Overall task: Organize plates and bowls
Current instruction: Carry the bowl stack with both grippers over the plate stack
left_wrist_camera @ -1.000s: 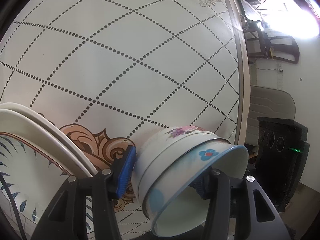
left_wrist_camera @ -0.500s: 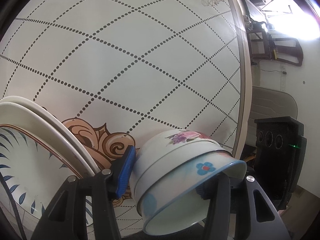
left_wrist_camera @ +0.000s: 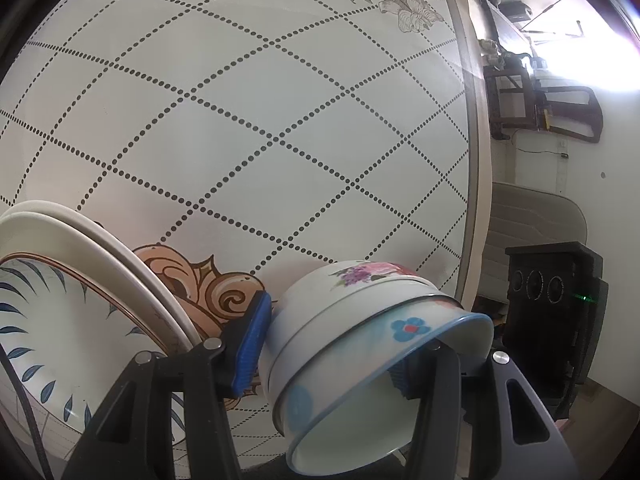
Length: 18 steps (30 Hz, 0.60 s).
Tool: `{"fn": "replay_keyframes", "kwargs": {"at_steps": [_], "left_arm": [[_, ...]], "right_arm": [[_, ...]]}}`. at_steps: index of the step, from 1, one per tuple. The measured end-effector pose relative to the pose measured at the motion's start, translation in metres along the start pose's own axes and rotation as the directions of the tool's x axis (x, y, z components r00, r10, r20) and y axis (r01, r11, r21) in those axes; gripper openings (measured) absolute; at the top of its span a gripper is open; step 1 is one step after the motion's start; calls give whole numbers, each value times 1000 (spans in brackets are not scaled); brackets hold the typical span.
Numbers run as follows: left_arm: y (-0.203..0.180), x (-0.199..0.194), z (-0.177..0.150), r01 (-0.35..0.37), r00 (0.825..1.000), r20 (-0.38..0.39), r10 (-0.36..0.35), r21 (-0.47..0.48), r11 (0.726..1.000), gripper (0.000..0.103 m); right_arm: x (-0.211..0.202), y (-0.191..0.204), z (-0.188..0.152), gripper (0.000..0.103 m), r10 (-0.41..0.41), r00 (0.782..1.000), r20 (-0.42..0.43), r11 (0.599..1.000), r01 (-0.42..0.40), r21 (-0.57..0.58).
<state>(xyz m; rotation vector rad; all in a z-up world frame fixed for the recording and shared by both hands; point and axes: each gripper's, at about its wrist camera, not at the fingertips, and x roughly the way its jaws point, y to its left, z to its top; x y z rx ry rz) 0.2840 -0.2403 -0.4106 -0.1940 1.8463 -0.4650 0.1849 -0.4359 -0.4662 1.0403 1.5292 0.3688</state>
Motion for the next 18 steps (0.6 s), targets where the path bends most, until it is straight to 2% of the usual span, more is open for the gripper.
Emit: {"fn": "replay_keyframes", "kwargs": {"at_steps": [18], "left_arm": [[-4,-37,-8,-24,999,48,24,6,1000,48]], "right_arm": [[-5,44,-4,62,33,999,6,999,-33,-40]]}}
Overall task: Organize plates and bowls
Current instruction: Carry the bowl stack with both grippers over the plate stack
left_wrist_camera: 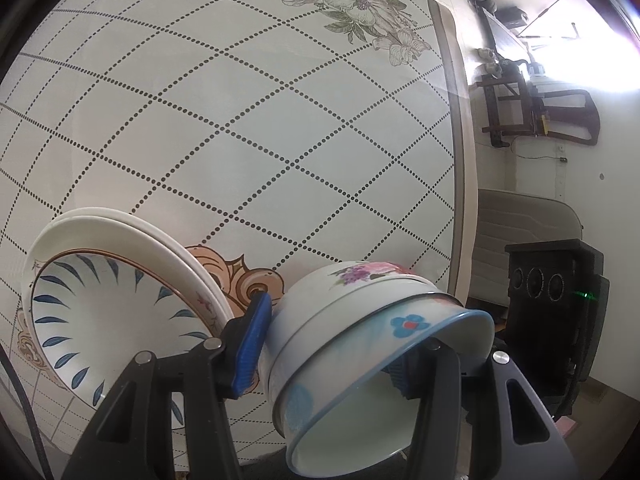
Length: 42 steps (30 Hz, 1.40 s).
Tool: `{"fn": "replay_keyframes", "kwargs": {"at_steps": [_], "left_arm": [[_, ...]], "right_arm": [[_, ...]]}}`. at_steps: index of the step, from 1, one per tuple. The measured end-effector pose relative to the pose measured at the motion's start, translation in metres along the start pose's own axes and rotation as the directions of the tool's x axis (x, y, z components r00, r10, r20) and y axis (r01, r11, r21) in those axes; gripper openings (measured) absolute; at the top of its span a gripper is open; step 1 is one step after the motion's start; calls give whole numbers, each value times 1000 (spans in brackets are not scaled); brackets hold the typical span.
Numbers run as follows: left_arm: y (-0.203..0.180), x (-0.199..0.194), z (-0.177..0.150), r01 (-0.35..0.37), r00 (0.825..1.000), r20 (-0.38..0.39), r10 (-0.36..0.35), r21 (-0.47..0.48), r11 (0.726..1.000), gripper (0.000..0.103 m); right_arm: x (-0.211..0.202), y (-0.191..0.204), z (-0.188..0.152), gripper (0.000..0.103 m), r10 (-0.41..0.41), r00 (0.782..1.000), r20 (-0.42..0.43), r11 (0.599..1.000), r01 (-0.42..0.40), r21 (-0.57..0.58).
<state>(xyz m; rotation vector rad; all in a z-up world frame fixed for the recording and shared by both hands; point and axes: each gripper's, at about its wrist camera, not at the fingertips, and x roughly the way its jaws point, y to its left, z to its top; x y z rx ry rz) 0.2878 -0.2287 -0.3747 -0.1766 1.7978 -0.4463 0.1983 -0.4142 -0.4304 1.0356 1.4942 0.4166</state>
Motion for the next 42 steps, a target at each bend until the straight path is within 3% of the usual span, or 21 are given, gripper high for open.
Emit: {"fn": "replay_keyframes", "kwargs": {"at_steps": [11,22,33,42], "left_arm": [[26,-34,-19,-21,998,55,23,-31,999,48],[81,-56,-33,-31,995,89,40,-104,994,48],[135,-56,-40,-32,996,81,47,-175,984,48],[157,-48,-38,-22,996,77,39,-212,977,48]], "right_arm": [[15,49,-12,62,26,999,-28,998,-27,-61],[56,92,-28,62,30,995,-99,992,-42,-116],[106,105,-31,62,16,987,-161,991,-37,-129],[127,102,-31,62,-6,982,-187,991,-19,-133]]}}
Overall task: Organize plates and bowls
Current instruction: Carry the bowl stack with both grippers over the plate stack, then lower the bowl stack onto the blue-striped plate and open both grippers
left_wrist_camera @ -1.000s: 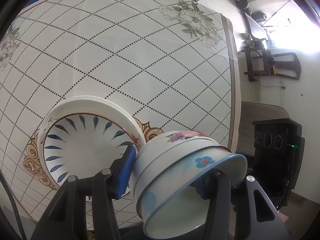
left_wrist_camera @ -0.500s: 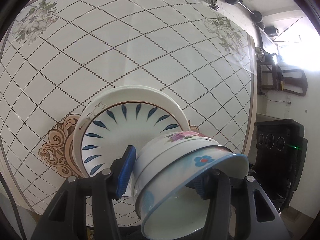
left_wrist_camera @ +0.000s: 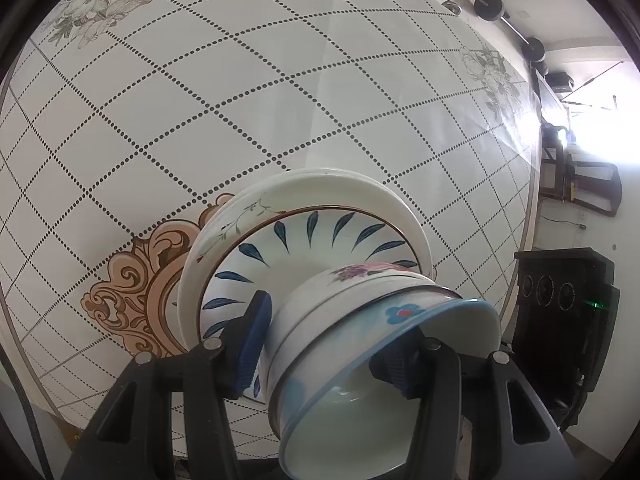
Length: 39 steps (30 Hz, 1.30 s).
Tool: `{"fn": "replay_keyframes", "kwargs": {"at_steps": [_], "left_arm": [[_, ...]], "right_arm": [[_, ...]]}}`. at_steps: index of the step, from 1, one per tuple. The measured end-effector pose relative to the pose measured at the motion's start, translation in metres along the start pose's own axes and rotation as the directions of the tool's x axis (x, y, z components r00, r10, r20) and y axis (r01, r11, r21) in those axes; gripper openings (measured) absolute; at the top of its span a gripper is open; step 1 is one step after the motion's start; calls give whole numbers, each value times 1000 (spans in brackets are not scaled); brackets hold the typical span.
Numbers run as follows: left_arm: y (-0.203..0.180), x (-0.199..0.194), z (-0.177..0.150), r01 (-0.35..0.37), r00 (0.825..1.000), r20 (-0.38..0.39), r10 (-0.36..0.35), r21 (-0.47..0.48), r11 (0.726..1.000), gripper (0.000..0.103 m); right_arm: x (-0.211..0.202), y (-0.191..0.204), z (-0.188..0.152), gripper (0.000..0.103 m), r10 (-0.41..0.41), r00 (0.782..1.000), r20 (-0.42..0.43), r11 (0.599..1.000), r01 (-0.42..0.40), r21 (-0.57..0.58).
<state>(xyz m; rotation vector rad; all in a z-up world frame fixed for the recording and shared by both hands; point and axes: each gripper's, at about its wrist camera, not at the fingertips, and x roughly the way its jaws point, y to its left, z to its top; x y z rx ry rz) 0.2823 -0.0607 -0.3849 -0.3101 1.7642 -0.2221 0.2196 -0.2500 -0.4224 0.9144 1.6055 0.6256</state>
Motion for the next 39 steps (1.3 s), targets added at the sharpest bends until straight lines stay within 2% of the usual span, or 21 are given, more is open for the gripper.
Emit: {"fn": "replay_keyframes", "kwargs": {"at_steps": [19,39], "left_arm": [[21,16,-2,15,1000,-22,-16,-50,999,49],[19,12,-5,21,1000,-10,-22,-53,998,48]], "right_arm": [[15,-2,8,62,-64,998,-1,998,64,-6],[24,6,14,62,-131,991,-6,991,131,-16]]}}
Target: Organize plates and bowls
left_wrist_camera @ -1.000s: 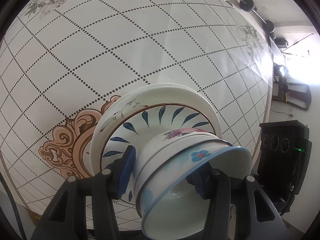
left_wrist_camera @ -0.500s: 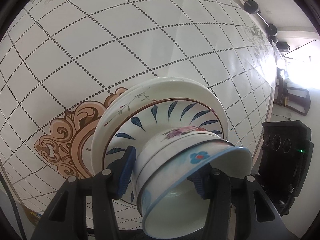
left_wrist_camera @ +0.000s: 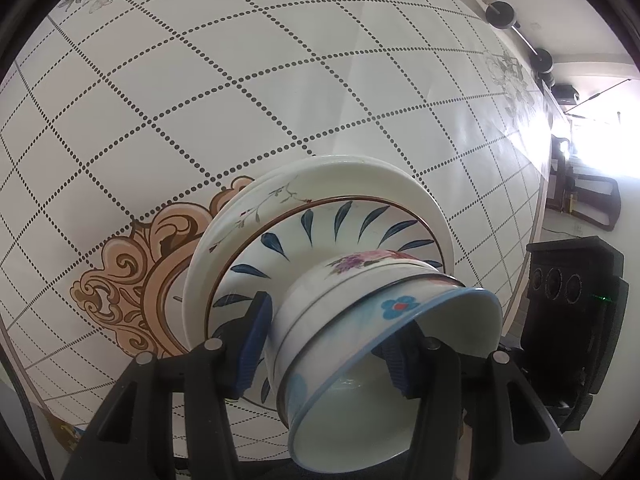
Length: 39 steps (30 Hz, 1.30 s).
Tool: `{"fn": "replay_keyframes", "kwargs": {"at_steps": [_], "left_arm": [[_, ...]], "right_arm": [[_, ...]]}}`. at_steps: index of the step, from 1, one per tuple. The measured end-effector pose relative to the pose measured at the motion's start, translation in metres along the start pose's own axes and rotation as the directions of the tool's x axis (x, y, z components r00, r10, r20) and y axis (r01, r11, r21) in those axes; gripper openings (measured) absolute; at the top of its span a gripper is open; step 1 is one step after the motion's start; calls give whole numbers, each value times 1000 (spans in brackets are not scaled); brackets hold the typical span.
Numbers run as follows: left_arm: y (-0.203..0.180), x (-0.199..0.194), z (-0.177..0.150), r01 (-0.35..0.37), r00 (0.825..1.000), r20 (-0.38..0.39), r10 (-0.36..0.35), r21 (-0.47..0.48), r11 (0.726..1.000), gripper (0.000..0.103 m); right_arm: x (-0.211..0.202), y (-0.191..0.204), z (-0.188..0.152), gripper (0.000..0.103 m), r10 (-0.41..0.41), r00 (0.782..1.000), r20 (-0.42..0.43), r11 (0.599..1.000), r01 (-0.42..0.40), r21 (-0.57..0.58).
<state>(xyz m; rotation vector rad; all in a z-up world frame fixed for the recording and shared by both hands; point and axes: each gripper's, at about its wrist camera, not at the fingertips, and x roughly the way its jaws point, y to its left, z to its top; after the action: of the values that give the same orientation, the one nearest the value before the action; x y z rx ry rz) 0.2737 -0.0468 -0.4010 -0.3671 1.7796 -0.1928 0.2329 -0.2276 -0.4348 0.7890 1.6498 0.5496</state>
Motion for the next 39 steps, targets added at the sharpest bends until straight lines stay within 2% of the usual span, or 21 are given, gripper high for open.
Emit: {"fn": "replay_keyframes", "kwargs": {"at_steps": [3,10,13,15,19,20,23,26,27,28,30,31,36,39], "left_arm": [[-2,-6,-5,-10,1000,17,10,3,1000,49],[-9,-31,-22,-41,994,102,40,9,999,49],[-17,-47,-35,-119,978,176,110,37,992,49],[-20,-59,-46,-159,964,223,145,46,986,51],[-23,-84,-73,-238,920,329,211,44,970,51],[-23,-91,-80,-253,907,358,221,43,966,51],[-25,-108,-103,-298,863,438,250,43,953,60],[-26,-127,-126,-337,819,509,266,52,940,68],[-26,-133,-134,-347,804,531,267,56,936,80],[-28,-138,-141,-357,791,552,266,62,932,88],[-29,-149,-158,-385,759,592,270,75,920,88],[-30,-155,-165,-392,749,607,266,82,916,89],[-34,-177,-203,-381,741,639,205,149,912,91],[-41,-185,-226,-403,719,666,197,170,899,91]], "right_arm": [[-1,3,0,62,-21,1000,4,1000,21,0],[-17,30,-9,62,-141,989,51,985,145,-93],[-31,45,-15,62,-190,977,95,972,201,-124],[-43,56,-22,63,-237,961,145,954,258,-150],[-68,76,-42,66,-342,907,246,908,387,-163],[-74,81,-49,70,-369,889,272,893,420,-162],[-90,94,-73,85,-433,833,343,849,505,-155],[-105,104,-100,93,-456,801,388,834,537,-127],[-109,106,-109,95,-456,794,402,833,539,-121],[-113,109,-118,96,-462,782,418,828,549,-112],[-122,117,-138,96,-479,751,454,815,573,-89],[-126,122,-147,97,-483,735,475,809,583,-79],[-146,152,-199,98,-517,653,554,773,634,-27],[-156,170,-226,103,-530,601,598,747,664,-5]]}}
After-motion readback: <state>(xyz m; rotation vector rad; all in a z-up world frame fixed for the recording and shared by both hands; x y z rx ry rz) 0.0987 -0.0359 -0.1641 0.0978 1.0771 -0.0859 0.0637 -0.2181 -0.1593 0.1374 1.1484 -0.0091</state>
